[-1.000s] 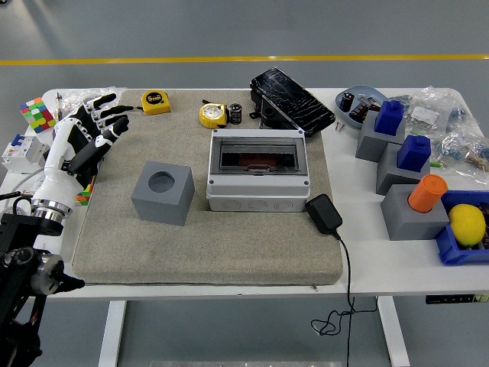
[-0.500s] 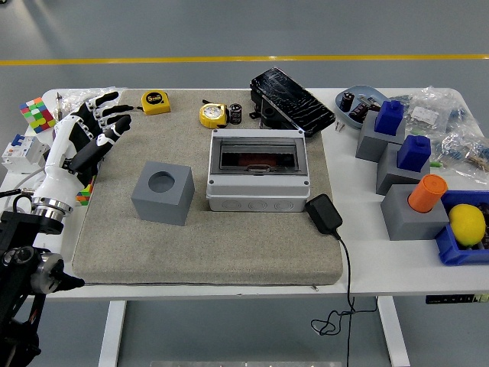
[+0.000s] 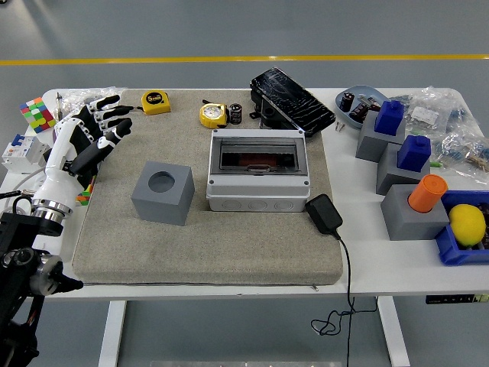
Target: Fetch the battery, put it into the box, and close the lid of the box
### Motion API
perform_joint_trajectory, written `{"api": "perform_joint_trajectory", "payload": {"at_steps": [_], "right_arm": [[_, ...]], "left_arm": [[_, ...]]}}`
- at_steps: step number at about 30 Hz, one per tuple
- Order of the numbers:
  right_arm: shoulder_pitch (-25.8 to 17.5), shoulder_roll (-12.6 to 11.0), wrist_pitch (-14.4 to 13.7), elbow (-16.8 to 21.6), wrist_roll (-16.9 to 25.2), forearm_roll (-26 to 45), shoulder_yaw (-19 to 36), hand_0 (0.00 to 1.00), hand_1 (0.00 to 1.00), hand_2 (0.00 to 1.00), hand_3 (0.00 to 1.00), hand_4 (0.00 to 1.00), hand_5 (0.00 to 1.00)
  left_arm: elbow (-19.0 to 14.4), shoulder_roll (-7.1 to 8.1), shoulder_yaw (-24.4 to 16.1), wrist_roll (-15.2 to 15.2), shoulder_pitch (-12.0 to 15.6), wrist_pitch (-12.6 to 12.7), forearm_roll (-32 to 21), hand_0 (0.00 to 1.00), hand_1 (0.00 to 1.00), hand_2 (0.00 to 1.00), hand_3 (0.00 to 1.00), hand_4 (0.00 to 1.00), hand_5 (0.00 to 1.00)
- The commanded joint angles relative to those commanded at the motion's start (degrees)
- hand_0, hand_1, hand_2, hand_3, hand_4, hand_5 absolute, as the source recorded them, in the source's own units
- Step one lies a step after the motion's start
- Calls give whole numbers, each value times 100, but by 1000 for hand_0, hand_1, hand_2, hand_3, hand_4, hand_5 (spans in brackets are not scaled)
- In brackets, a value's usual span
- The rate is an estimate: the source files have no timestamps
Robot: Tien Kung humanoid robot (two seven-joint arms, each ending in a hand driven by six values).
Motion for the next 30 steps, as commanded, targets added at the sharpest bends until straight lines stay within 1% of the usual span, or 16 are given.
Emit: {"api": "perform_joint_trajectory", "payload": {"at_steps": [9,15,30], "right_arm": [[-21,7,0,0,4,11,-1,761,719,730,737,998,548],[-31,9,-4,0,0,13,27,761,719,730,736,998,548],[-32,7,0,0,13,58,5,761,718,731,734,998,547]], "left_arm": [[0,-17,13,29,12,-4,11,561,650,681,749,998,401],[-36,-2,27,42,0,6,39,559,645,679,748,998,400],[-108,-48,-17,76,7,12,29,551,641,678,745,998,400]]}}
